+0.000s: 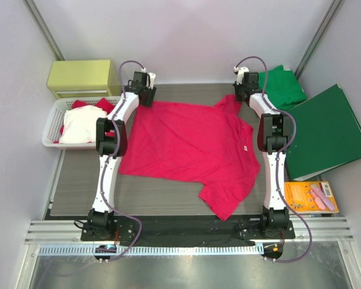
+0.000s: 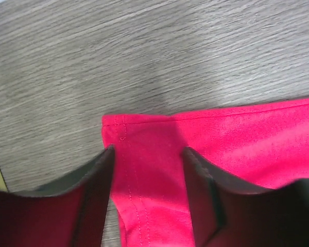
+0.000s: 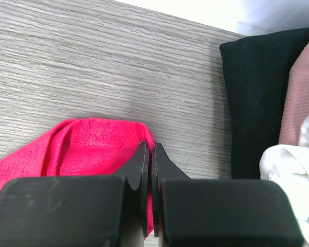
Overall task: Fold and stack the t-shirts
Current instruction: Grap the side of the flattened tshirt furthest away from the robot with both arms
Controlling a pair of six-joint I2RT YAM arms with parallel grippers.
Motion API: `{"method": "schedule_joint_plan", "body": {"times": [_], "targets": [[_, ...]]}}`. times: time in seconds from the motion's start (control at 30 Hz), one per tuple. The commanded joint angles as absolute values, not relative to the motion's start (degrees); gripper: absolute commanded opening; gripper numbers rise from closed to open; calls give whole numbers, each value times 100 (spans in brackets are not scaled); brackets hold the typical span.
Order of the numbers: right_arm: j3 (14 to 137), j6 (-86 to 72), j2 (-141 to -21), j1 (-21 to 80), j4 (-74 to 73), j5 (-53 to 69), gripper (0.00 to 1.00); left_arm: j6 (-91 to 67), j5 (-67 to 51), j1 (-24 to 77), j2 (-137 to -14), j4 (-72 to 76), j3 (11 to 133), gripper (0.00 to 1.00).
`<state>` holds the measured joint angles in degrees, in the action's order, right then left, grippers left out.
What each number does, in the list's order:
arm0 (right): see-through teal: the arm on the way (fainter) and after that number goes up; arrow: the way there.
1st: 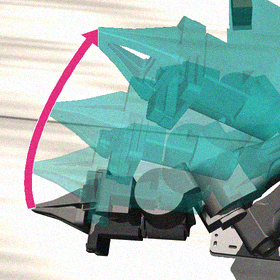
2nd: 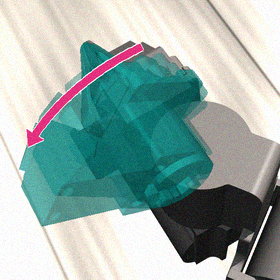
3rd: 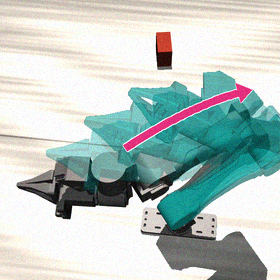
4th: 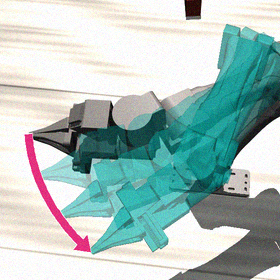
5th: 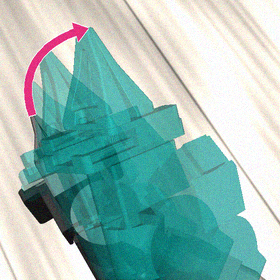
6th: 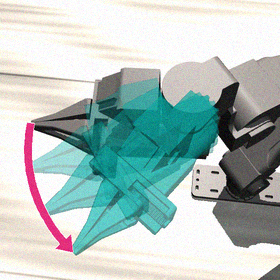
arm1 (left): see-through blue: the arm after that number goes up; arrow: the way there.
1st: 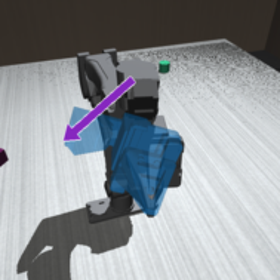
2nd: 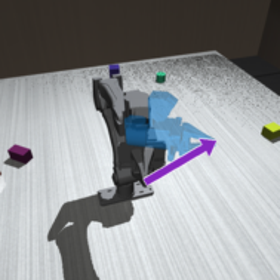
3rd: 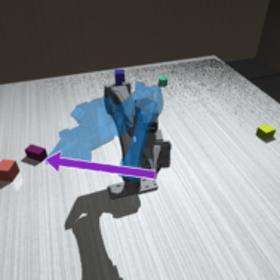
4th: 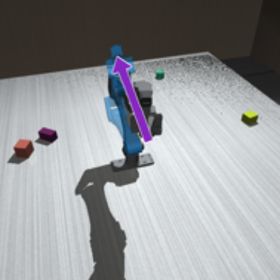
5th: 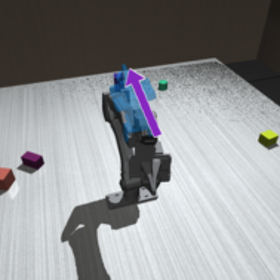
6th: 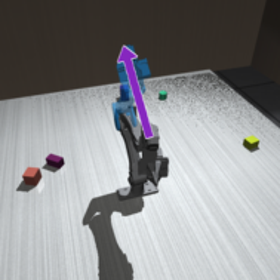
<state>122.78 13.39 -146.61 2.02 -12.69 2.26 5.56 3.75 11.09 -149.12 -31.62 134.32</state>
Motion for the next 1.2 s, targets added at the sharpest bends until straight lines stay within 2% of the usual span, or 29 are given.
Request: {"method": "schedule_joint_plan", "body": {"times": [0.0,0.03,0.17,0.2,0.23,0.27,0.3,0.4,0.5,0.7,0.77,0.8,0.87,1.0,1.17], "targets": [[12050,1424,-14651,237,-1907,255,1,650,466,1107,-14985,-3208,13412,47],[12041,1424,-14643,237,-1899,246,1,650,466,1107,-14994,-3208,13412,42],[12041,1433,-14643,255,-1898,220,1,659,483,1099,-15029,-3217,13447,38],[12041,1424,-14643,255,-1898,211,1,659,492,1099,-15038,-3208,13447,33],[12041,1424,-14651,246,-1890,211,1,659,501,1099,-15038,-3208,13456,24],[12032,1424,-14643,246,-1890,194,1,659,501,1099,-15047,-3217,13465,24],[12041,1415,-14643,246,-1890,193,1,668,631,1099,-15047,-3199,13465,26],[12041,1424,-14651,246,-1898,202,1,729,1096,1090,-15038,-3094,13465,79],[12032,1433,-14643,246,-1890,228,1,695,1448,1046,-14880,-2840,13228,86],[12015,1441,-14625,246,-1898,220,1,651,1310,1028,-15126,-3006,13552,88],[12006,1441,-14625,246,-1890,229,1,615,1143,1046,-15178,-3128,13675,84],[12006,1441,-14625,255,-1872,229,1,598,1056,1046,-15214,-3129,13728,77],[12015,1441,-14634,246,-1872,220,1,659,914,1046,-15266,-3269,13816,74],[11980,1450,-14608,255,-1872,220,1,721,721,1055,-15618,-3805,14509,75],[11883,1468,-14555,264,-1802,246,1,782,511,1063,-15583,-3884,14405,76]]}}
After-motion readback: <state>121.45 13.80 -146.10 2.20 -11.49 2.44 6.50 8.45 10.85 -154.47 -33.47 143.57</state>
